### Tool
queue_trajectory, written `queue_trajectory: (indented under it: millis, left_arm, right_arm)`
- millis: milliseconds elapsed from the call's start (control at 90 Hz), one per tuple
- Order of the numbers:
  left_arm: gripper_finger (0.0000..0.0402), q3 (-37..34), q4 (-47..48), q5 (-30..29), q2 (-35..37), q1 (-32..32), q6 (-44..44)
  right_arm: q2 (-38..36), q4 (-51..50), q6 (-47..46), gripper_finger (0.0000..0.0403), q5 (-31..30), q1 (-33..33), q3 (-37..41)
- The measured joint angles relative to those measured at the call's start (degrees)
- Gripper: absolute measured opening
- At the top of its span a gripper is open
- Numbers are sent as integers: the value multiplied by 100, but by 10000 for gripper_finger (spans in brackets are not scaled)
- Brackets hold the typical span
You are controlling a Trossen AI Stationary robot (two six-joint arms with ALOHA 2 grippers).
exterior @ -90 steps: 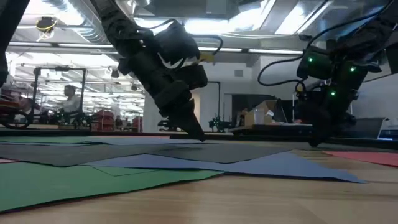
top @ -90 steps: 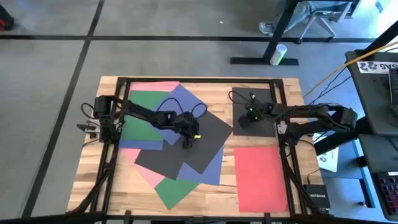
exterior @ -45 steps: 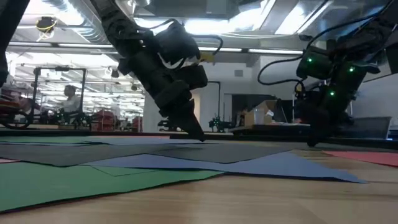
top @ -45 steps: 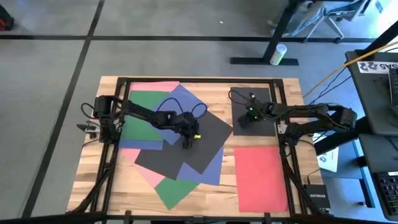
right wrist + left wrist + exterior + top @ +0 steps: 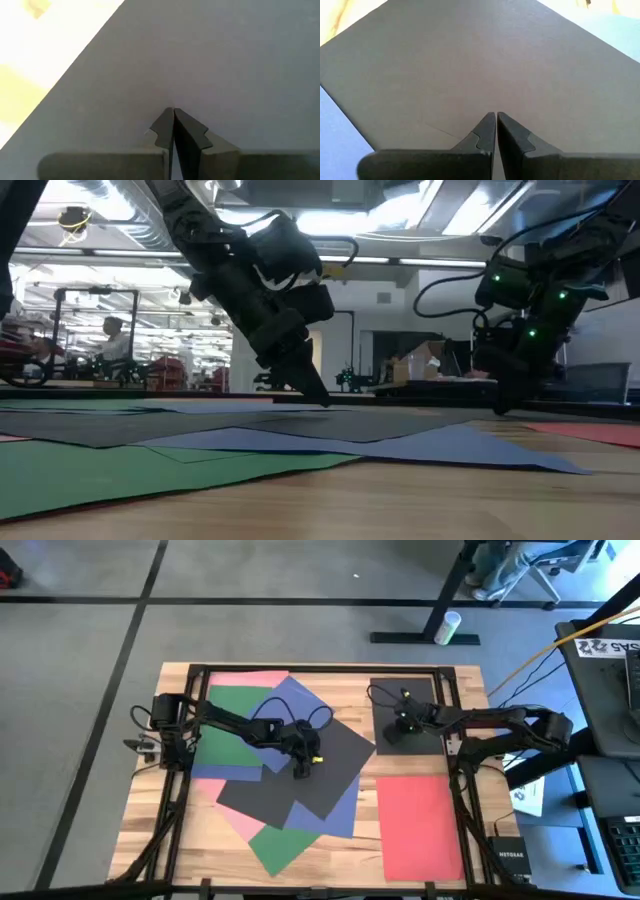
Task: Organize paper
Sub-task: Move the black paper to the top right of the table
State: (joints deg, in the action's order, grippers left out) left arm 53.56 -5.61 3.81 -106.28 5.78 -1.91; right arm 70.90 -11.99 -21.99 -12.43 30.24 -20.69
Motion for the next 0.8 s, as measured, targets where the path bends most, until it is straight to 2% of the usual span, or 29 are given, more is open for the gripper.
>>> queue_trajectory:
  millis: [300,800]
  left_arm:
    - [0,0,-4,0,-2,0,-7]
    - [0,0,-5,0,-7,0,-2]
  right_arm:
    - [1,206,301,0,304,209,2]
    - [-2,254,605,0,190,207,0]
